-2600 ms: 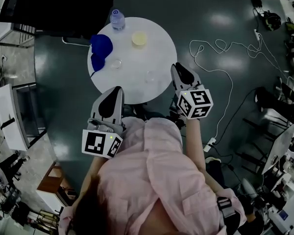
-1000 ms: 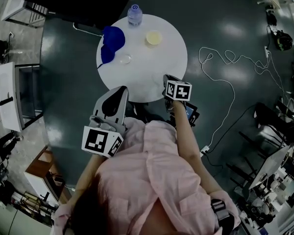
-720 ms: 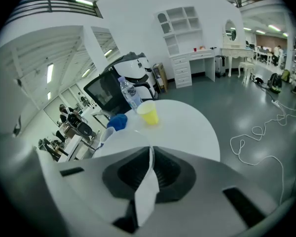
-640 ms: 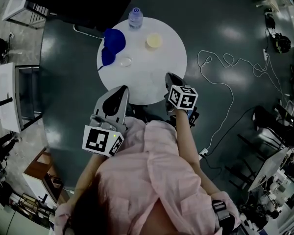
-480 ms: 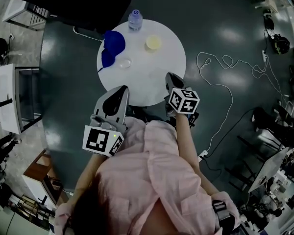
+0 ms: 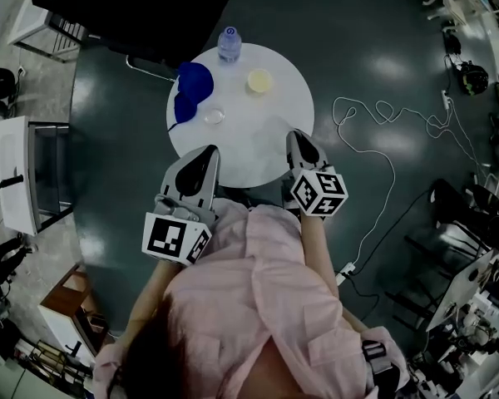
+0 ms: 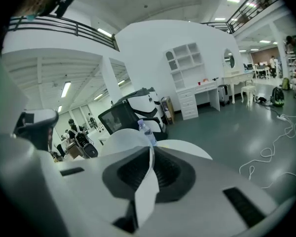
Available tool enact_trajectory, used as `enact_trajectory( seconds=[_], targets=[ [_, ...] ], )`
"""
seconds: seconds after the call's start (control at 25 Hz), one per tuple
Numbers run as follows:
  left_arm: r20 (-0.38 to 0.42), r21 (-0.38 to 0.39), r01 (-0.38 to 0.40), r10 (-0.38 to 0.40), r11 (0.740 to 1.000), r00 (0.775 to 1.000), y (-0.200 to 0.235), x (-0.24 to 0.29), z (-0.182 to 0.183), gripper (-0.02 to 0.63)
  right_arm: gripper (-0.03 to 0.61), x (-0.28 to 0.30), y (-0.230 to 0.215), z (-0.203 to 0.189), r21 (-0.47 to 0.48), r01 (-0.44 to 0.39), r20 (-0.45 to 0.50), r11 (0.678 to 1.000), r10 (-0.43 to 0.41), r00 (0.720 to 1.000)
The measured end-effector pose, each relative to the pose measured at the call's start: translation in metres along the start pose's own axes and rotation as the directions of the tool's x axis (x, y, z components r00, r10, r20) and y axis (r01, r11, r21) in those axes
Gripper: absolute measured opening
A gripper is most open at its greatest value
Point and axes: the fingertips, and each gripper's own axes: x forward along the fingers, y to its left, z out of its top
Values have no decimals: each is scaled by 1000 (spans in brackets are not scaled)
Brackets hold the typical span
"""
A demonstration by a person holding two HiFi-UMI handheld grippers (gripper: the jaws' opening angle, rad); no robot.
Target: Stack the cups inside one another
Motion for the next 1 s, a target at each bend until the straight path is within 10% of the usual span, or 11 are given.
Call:
enact_trajectory(
  seconds=[1.0],
  targets=[
    [54, 49, 31, -34, 998, 998, -26, 6, 31, 17, 38, -51, 19, 51, 40, -44, 208, 998, 35, 977]
  ],
)
